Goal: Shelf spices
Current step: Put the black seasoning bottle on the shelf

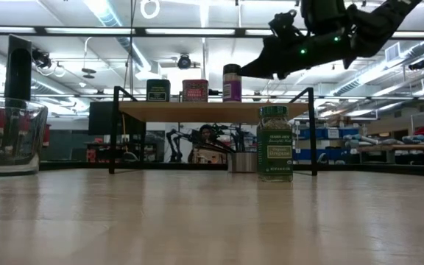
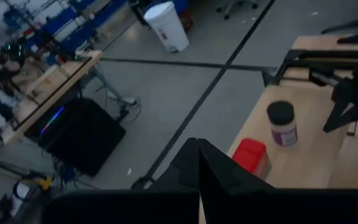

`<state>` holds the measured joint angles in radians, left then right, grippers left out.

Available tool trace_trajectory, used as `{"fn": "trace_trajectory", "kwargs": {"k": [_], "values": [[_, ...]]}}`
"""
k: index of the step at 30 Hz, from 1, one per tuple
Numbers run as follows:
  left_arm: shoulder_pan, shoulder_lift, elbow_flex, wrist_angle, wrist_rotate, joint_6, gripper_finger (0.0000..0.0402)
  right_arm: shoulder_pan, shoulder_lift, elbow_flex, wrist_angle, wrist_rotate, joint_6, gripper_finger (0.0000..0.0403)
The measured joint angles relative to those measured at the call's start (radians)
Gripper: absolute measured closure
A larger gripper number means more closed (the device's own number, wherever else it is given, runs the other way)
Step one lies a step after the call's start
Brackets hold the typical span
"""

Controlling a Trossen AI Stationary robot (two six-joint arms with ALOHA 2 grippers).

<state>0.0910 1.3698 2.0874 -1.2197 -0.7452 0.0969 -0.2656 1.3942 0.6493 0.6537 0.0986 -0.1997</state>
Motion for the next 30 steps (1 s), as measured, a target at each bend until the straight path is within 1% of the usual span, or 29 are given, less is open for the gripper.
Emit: {"fn": "trace_trajectory", "kwargs": {"k": [3, 7, 10, 15, 19, 24, 30], "values": [[-0.008, -0.062, -0.142, 0.029, -0.018, -0.062, 0.0401, 0.000, 0.033, 0.030, 0.000, 0.002, 0.000, 0.0402], [-0.026, -0.157, -0.362, 0.133, -0.017, -0.130, 0.0401, 0.000, 0.073, 0.057, -0.003, 0.005, 0.000, 0.0403], [-0.038, -0.239, -0.530, 0.229, -0.016, -0.183, 0.0401, 0.000, 0.094, 0.067, -0.025, 0.017, 0.000, 0.0403], [-0.056, -0.373, -0.815, 0.418, -0.008, -0.258, 0.0401, 0.001, 0.105, 0.069, -0.024, 0.065, 0.000, 0.0403], [-0.058, -0.464, -1.025, 0.600, 0.026, -0.284, 0.0401, 0.000, 0.107, 0.069, -0.025, 0.103, 0.000, 0.0403], [-0.057, -0.523, -1.234, 0.787, 0.100, -0.320, 0.0401, -0.004, 0.109, 0.068, -0.029, 0.126, -0.001, 0.0403], [-0.060, -0.530, -1.402, 0.953, 0.173, -0.398, 0.0401, -0.006, 0.109, 0.068, -0.023, 0.152, -0.001, 0.0403]]}}
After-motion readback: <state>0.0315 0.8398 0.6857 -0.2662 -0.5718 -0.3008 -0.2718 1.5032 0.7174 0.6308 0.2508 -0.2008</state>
